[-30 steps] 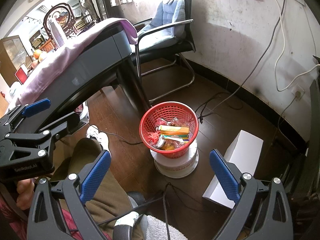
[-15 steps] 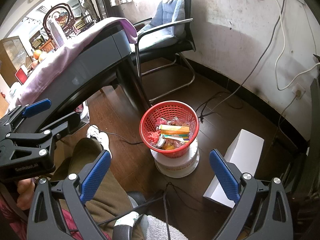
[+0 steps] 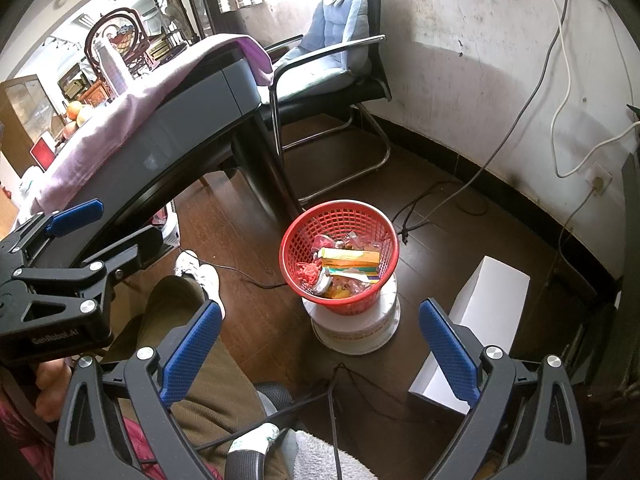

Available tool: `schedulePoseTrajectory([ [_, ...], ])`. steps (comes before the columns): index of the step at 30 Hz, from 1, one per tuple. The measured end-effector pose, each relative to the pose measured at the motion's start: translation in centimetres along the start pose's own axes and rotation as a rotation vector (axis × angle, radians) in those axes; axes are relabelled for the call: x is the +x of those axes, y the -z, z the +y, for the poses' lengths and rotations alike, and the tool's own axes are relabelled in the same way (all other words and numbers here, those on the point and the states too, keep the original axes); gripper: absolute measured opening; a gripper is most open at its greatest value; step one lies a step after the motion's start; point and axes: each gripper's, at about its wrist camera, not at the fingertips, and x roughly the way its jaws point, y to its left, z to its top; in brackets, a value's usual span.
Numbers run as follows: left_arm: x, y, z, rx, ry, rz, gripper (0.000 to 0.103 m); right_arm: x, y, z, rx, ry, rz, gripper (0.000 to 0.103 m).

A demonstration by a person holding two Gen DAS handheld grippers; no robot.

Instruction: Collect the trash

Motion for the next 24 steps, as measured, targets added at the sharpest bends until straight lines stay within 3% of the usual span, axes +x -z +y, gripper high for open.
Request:
schedulePoseTrajectory([
  [24, 0.32, 0.24, -0.25, 0.009, -0.006, 0.004, 0.096, 0.18, 0.17, 0.06, 0.008, -0.007, 0.001, 0.097],
])
